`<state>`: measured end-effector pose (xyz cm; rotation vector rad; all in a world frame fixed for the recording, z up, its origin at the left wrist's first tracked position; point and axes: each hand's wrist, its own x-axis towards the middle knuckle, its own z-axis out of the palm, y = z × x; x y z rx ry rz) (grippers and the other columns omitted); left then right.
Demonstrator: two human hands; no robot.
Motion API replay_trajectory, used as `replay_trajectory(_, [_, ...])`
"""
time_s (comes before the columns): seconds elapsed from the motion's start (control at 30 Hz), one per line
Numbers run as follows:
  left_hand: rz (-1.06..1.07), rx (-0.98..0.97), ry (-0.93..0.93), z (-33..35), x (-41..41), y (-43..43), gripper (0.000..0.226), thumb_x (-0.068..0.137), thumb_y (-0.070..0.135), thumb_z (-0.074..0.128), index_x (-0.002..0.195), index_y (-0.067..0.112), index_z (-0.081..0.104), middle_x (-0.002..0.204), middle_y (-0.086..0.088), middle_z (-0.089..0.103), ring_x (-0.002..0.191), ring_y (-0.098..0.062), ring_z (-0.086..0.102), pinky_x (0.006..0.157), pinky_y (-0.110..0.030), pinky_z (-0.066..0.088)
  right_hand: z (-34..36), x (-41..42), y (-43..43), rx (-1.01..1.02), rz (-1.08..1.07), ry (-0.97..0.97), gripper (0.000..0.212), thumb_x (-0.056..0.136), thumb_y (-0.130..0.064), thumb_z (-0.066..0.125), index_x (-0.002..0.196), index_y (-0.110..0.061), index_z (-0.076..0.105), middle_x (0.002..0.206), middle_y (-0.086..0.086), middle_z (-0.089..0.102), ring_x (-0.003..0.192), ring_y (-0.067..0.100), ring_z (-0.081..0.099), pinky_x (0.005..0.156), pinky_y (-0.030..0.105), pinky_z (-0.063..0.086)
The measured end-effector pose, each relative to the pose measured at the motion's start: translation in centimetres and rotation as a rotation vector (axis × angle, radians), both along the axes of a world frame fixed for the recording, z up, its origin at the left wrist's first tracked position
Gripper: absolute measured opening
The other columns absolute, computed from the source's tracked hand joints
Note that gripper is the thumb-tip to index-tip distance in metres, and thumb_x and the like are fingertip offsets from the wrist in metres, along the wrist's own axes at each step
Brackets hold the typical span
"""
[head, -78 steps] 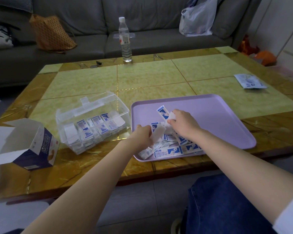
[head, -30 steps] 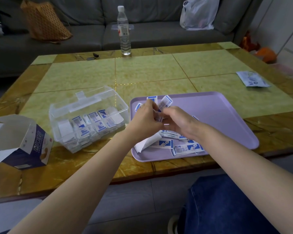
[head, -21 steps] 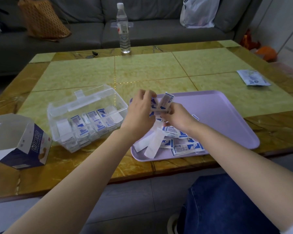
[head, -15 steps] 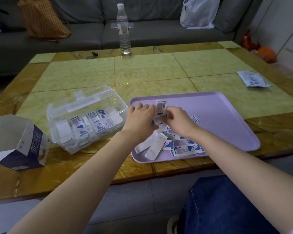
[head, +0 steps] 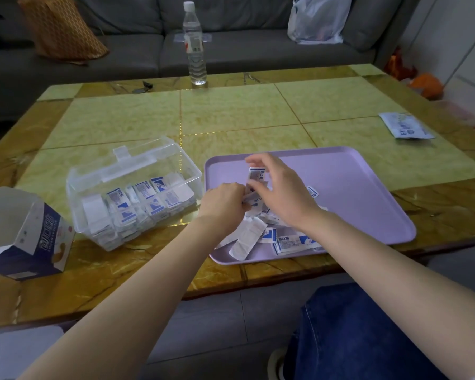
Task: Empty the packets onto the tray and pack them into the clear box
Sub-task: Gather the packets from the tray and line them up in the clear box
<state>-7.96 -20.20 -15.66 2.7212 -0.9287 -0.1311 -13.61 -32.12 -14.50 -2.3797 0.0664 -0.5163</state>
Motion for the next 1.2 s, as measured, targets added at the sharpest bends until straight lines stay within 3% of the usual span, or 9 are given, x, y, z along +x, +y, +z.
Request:
replay_trajectory(0.13, [0.005,-0.047,0.054,0.0,-0.2,0.3,0.011,0.094,0.021,0.051,0.088,0.012,0.050,0.094,-0.008,0.056,0.088,-0.031,0.055,0.063,-0.032,0.035,0.5,-0.2,-0.8,0.041,-0.113,-0.093,0.011,0.089,-0.005,0.058,0.094,-0.011,0.066,0.090,-0.003,0.067,0.084,0.010,0.061,0.079,0.030,0.053])
replay_trajectory(0.3, [-0.004,-0.074,0.084,-0.8,-0.5,0.5,0.009,0.095,0.020,0.048,0.089,0.014,0.050,0.097,-0.007,0.059,0.078,-0.025,0.048,0.061,-0.033,0.036,-2.2,-1.9,-2.7,0.010,-0.286,0.215,0.016,0.092,-0.010,0.056,0.105,-0.016,0.063,0.104,0.000,0.069,0.092,0.016,0.064,0.085,0.034,0.052])
replay_trajectory(0.47, [-0.051,-0.082,0.154,-1.3,-0.8,0.2,0.017,0.095,0.021,0.048,0.100,0.007,0.055,0.102,-0.009,0.059,0.088,-0.029,0.054,0.069,-0.038,0.043,-3.4,-2.5,-2.3,0.170,-0.264,0.266,0.020,0.089,-0.002,0.056,0.103,-0.010,0.067,0.104,0.004,0.070,0.099,0.015,0.065,0.083,0.016,0.044])
replay_trajectory(0.57, [-0.117,0.016,0.101,-1.7,-0.9,0.2,0.019,0.098,0.021,0.042,0.104,0.005,0.050,0.106,-0.013,0.054,0.099,-0.031,0.050,0.079,-0.037,0.037,-3.1,-2.2,-1.2,0.091,-0.156,0.290,0.041,0.085,0.010,0.048,0.121,-0.010,0.055,0.123,0.005,0.060,0.117,0.017,0.055,0.095,0.023,0.043])
replay_trajectory(0.7, [-0.163,0.141,-0.025,-1.9,-1.4,0.1,0.021,0.100,0.021,0.035,0.113,0.007,0.042,0.116,-0.011,0.047,0.107,-0.029,0.043,0.086,-0.035,0.033,-1.6,-2.3,0.1,-0.116,0.011,0.183,0.074,0.077,0.019,0.041,0.144,-0.009,0.026,0.147,0.006,0.031,0.137,0.017,0.027,0.106,0.018,0.022])
replay_trajectory(0.8, [-0.164,0.196,-0.060,-2.2,-1.8,-0.1,0.023,0.100,0.020,0.032,0.118,0.007,0.038,0.121,-0.010,0.043,0.110,-0.028,0.041,0.088,-0.034,0.033,-1.7,-2.1,0.3,-0.339,0.072,0.249,0.069,0.081,0.015,0.041,0.145,-0.006,0.026,0.153,0.005,0.021,0.144,0.019,0.013,0.114,0.022,0.010])
replay_trajectory(0.87, [-0.144,0.191,-0.074,-2.2,-2.0,-0.2,0.022,0.099,0.018,0.032,0.118,0.007,0.037,0.122,-0.010,0.043,0.111,-0.027,0.041,0.088,-0.033,0.033,-2.4,-2.1,-0.1,-0.339,0.043,0.356,0.066,0.083,0.012,0.042,0.145,-0.005,0.024,0.153,0.006,0.019,0.144,0.019,0.011,0.113,0.022,0.010])
replay_trajectory(1.07, [-0.112,0.104,-0.040,-1.9,-2.0,0.0,0.021,0.095,0.010,0.034,0.115,0.008,0.039,0.119,-0.010,0.044,0.109,-0.027,0.041,0.083,-0.030,0.030,-3.3,-2.3,0.0,-0.092,-0.030,0.393,0.040,0.093,-0.006,0.049,0.132,-0.010,0.044,0.135,0.006,0.042,0.127,0.019,0.040,0.097,0.026,0.033])
replay_trajectory(1.2, [-0.125,0.024,-0.055,-1.5,-1.1,0.4,0.017,0.096,0.010,0.038,0.111,0.008,0.045,0.112,-0.010,0.048,0.103,-0.028,0.043,0.076,-0.028,0.027,-2.4,-1.8,-0.3,-0.212,-0.127,0.349,0.021,0.095,-0.021,0.050,0.112,-0.012,0.059,0.116,0.005,0.052,0.112,0.023,0.047,0.087,0.033,0.041])
